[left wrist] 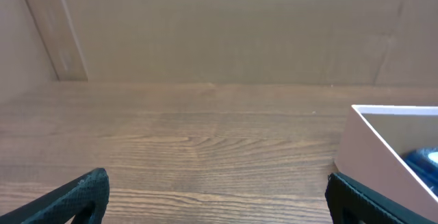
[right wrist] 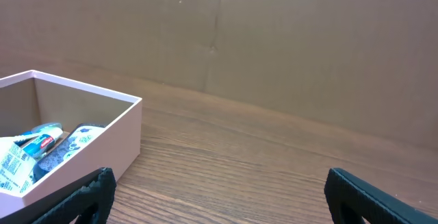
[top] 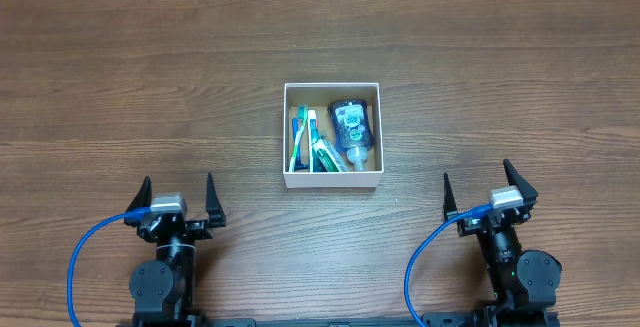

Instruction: Pack container

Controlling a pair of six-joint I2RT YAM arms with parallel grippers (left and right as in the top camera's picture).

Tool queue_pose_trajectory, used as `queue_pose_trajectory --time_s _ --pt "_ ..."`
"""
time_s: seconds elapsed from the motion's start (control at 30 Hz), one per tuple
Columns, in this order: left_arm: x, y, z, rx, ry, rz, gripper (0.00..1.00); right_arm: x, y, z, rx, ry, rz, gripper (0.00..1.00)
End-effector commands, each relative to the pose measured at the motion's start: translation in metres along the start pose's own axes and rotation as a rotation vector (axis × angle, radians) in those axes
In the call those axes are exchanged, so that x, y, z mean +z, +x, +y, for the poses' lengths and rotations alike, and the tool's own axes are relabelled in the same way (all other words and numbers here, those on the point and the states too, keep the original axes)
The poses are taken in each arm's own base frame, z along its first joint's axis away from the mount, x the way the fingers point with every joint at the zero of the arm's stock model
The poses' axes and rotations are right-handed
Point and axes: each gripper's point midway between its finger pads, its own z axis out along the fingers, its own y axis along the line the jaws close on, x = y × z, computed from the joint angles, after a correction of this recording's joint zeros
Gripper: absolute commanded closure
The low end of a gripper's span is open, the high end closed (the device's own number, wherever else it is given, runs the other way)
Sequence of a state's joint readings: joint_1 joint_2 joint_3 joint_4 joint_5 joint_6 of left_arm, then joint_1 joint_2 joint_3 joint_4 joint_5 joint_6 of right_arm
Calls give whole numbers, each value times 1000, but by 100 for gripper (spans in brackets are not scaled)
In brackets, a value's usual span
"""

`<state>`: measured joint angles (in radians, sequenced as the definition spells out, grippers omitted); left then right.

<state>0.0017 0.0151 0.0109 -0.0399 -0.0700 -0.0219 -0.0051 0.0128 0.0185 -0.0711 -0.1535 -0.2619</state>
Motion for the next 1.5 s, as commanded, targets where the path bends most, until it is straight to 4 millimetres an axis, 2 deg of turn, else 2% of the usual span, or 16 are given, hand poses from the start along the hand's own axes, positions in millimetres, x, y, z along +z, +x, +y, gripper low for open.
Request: queue_pose_trajectory --time_s 0.0,0.27,1.47 --pt "-1 0 11 -113 -62 -11 0 0 2 0 7 -1 -4 0" --pt "-1 6 12 -112 -66 12 0 0 2 0 7 -1 -4 0" --pt "-1 6 12 -112 -66 13 0 0 2 0 7 -1 -4 0"
